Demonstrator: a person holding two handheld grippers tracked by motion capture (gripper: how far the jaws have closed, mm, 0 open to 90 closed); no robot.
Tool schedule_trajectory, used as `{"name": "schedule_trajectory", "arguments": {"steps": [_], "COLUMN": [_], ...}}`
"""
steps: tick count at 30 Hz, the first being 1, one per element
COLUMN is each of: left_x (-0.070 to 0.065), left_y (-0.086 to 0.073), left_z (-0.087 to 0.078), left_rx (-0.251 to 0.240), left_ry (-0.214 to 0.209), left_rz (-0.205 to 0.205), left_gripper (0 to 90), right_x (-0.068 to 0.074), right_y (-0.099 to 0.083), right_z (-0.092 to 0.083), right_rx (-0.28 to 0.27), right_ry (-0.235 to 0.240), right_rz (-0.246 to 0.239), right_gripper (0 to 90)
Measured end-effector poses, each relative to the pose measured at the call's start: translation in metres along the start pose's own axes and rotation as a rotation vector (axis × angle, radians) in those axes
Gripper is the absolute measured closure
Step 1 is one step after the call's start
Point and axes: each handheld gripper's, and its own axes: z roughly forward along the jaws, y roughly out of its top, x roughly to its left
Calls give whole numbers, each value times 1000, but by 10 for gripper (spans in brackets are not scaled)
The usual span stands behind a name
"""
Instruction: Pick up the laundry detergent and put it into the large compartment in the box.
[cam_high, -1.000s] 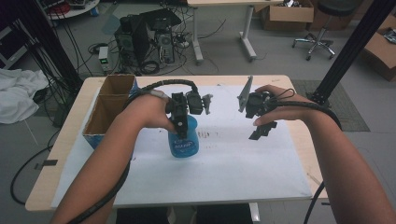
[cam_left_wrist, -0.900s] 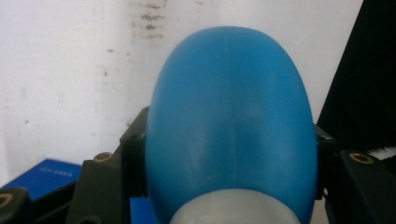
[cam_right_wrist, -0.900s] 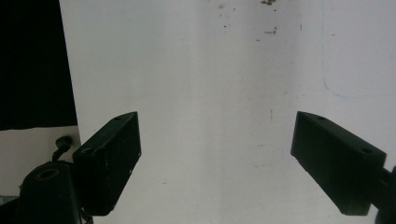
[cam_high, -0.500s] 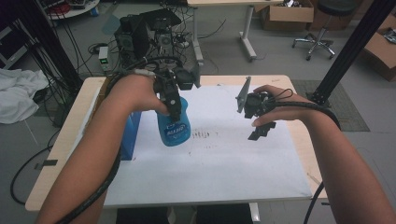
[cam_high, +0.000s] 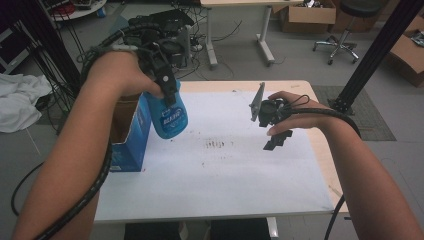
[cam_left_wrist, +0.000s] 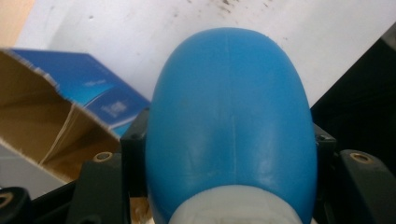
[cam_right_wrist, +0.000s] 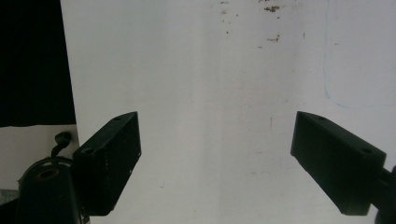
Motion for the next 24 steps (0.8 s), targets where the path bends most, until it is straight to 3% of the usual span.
{"name": "schedule_trajectory", "arguments": {"steps": [4,7,14,19,24], "left_x": [13,22,42,60,77], "left_y": [-7,-10,-20,-33,-48], "left_z": [-14,-22,-36,-41,-41], "left_rx": [-3,23,56,61,75], "left_ry": [-14,-20,18,17,61], "left_rz": [-78,-136,-269,-361,-456], "left_gripper": [388,388,389,389,389], "right_x": [0,-1,-1,-2,-4], "right_y": [0,-1,2,3,4], "right_z": [1,1,4,3,6], "right_rx": [1,1,1,-3,-4], "right_ry": [0,1,0,-4,-3], "right_rz": [1,-1,1,-3,-4], "right_gripper": [161,162,162,160,162]}}
